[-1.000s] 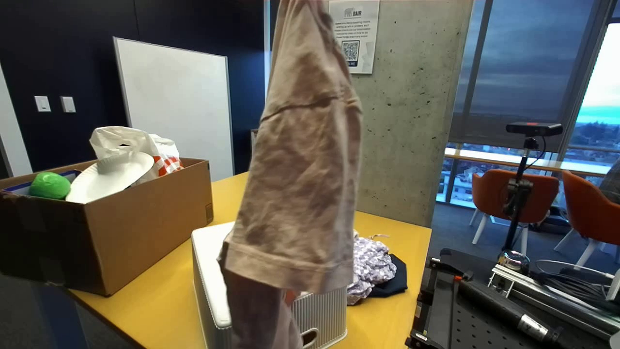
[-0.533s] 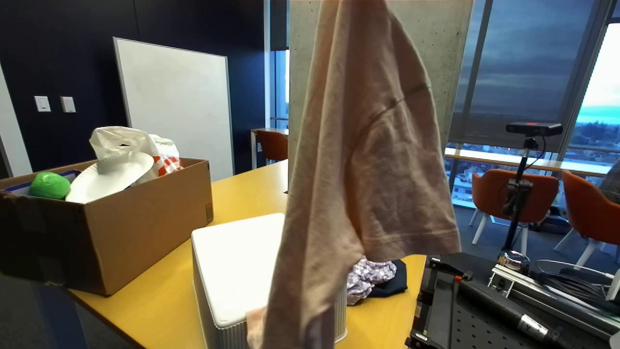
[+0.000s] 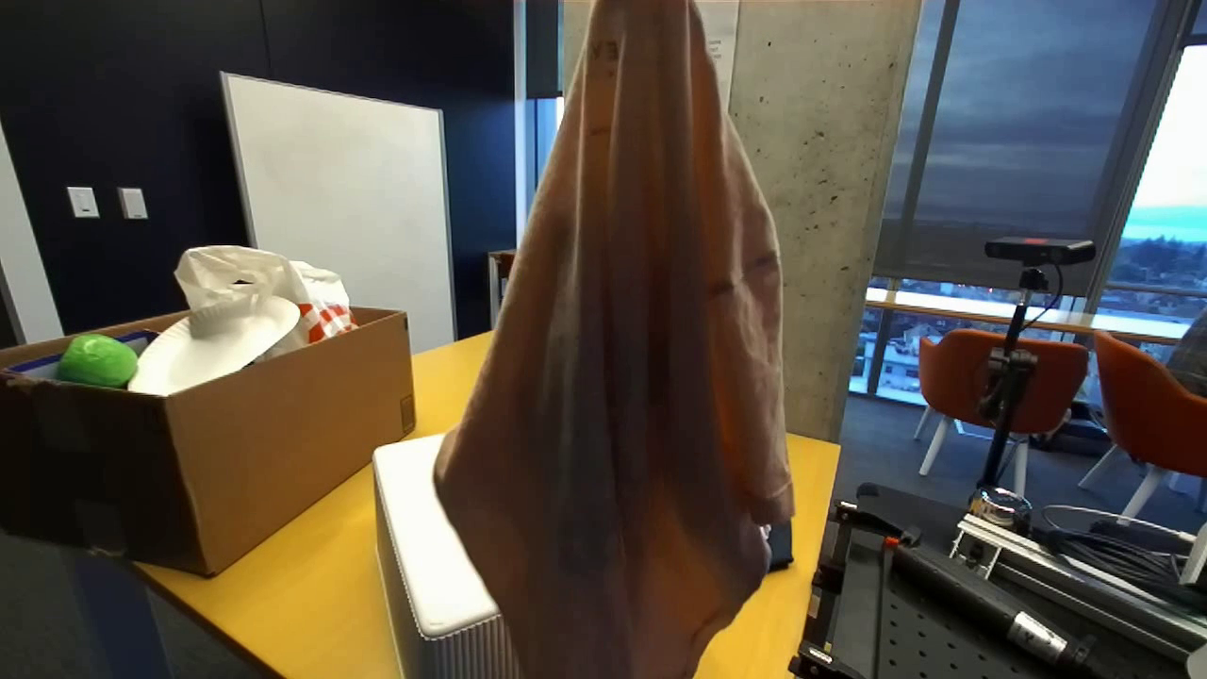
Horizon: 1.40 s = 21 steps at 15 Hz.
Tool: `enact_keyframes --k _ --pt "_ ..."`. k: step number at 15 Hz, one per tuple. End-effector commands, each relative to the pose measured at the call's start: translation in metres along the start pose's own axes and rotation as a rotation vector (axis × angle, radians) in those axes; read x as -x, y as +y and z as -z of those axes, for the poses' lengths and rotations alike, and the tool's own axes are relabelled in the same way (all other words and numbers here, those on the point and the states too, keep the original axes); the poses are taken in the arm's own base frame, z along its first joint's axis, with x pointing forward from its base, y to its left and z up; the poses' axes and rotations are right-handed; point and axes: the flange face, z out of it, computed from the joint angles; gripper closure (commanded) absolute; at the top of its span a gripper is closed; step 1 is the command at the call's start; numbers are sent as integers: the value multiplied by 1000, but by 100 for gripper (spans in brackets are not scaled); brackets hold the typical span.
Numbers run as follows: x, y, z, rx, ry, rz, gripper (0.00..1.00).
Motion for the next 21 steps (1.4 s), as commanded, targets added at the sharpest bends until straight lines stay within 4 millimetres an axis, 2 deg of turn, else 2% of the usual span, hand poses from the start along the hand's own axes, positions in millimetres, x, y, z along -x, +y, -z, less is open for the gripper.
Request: enact_keyframes --k 1,7,12,15,18,21 --pt "-18 0 6 -9 -39 -45 99" --pt "-84 15 -2 -22 71 -333 99" --pt "-129 8 -38 5 133 -551 99" --pt "-160 8 -51 19 181 -680 99" --pt "-199 20 -60 27 220 -775 99" --pt "-248 41 -70 43 253 -851 99"
